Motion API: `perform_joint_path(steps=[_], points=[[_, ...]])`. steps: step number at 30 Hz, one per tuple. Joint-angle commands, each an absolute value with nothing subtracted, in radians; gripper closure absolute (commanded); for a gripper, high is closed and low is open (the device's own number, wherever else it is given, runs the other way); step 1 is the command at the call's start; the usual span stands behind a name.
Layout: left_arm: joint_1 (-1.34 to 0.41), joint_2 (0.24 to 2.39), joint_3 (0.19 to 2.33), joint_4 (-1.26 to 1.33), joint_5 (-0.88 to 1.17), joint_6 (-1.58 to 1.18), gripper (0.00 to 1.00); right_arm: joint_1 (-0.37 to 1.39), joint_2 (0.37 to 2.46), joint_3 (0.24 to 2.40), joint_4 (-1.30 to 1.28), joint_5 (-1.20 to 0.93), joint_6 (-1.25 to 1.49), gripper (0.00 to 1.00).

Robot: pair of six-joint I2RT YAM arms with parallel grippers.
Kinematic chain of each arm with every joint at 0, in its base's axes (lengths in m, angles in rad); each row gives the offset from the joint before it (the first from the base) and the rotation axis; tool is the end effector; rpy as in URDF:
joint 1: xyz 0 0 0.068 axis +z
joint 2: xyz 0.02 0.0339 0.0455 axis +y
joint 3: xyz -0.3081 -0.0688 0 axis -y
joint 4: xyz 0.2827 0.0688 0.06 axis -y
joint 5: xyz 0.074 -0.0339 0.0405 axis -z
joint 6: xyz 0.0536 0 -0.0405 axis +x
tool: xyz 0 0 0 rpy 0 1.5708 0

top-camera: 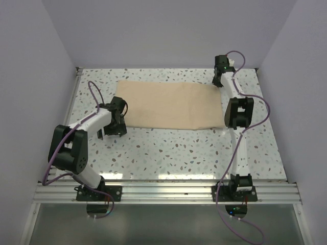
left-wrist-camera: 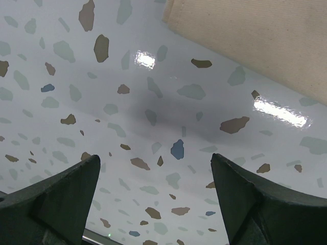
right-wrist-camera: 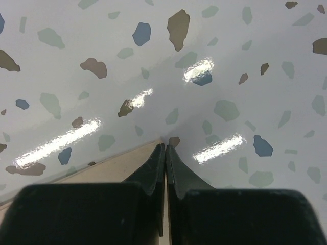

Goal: Open and lay out the surgical kit
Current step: Open the surgical kit at the center of the board.

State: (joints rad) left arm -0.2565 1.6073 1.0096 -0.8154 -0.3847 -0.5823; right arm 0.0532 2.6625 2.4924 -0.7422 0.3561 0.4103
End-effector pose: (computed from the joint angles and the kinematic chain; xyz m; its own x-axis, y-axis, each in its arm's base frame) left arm 0.3128 -0.0612 0.1898 -0.8958 -0.2920 -0.3350 -0.3766 0.8991 0.2232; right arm 0.6583 0.0163 0.1685 -0.6592 0.3393 -0.6711 0.4647 0.8854 -0.0088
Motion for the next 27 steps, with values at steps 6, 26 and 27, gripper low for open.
perform_joint_path(steps=[6, 26, 27], points=[[-0.259, 1.575, 1.005, -0.79, -0.385, -0.572, 0.07, 0.069, 2.507, 2.458, -0.733, 0.336, 0.417, 1.0], [-0.259, 1.542, 1.172, -0.862, -0.388, -0.549, 0.03, 0.239, 2.247, 2.182, -0.761, 0.319, 0.399, 1.0], [-0.259, 1.54, 1.177, -0.865, -0.388, -0.549, 0.03, 0.239, 2.244, 2.169, -0.77, 0.311, 0.411, 1.0]])
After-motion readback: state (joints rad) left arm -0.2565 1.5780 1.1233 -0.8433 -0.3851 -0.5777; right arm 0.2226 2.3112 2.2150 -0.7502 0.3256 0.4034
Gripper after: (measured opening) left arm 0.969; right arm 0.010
